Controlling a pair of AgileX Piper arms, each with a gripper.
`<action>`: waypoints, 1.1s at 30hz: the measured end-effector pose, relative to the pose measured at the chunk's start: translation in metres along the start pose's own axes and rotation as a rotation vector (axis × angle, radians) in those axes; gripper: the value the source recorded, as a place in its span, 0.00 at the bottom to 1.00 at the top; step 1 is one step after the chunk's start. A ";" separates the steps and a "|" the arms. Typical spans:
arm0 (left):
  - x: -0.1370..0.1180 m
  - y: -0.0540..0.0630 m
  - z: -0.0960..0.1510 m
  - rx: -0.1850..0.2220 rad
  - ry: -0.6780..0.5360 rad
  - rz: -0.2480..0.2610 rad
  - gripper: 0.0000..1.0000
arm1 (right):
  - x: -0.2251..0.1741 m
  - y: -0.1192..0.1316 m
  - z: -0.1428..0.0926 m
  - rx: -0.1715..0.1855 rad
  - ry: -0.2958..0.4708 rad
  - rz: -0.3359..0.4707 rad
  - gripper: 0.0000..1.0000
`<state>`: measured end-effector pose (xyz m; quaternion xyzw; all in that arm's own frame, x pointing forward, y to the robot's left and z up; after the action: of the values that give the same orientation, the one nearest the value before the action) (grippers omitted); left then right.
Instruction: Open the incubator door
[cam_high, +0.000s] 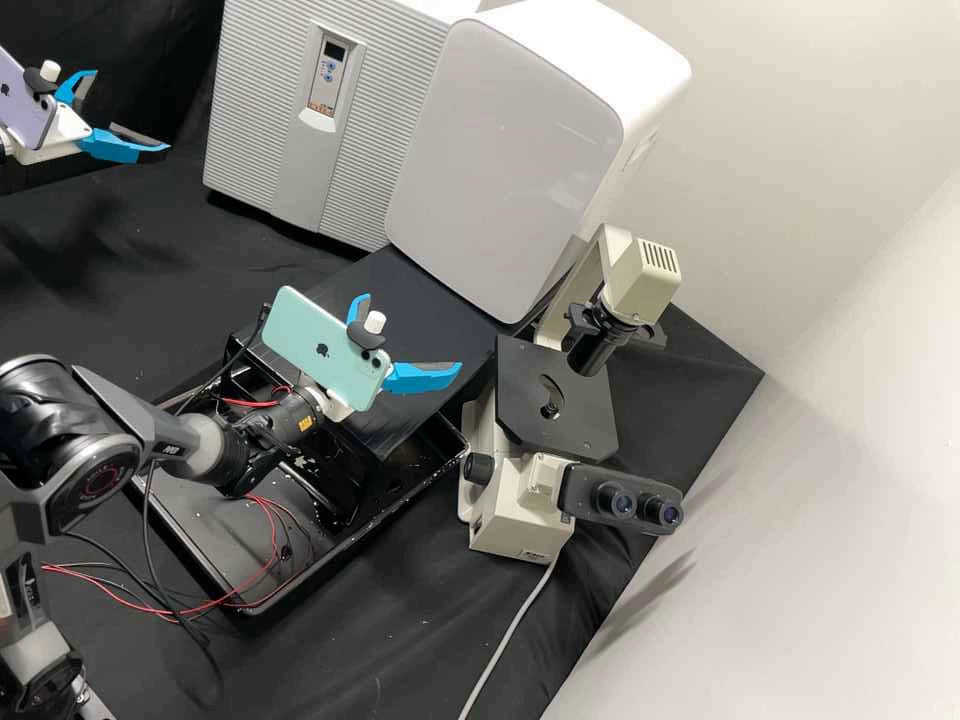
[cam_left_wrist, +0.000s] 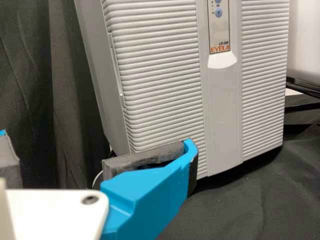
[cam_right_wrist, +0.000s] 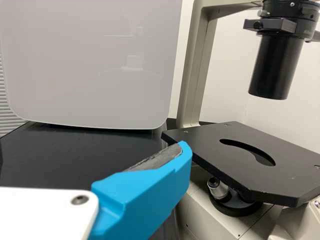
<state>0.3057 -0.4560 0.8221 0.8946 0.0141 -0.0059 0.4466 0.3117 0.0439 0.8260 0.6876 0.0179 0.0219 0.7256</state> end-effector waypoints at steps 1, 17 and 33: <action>0.000 0.000 0.000 0.000 0.000 0.000 1.00 | 0.000 0.000 0.000 0.000 0.000 0.000 1.00; 0.010 -0.001 -0.001 0.051 -0.128 -0.017 1.00 | 0.000 0.000 0.000 0.000 0.000 0.000 1.00; 0.098 0.054 -0.022 0.055 -0.072 0.192 1.00 | 0.000 0.000 0.000 0.000 0.000 0.000 1.00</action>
<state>0.4053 -0.4691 0.8766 0.9030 -0.0880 0.0045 0.4206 0.3117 0.0439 0.8260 0.6876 0.0179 0.0219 0.7256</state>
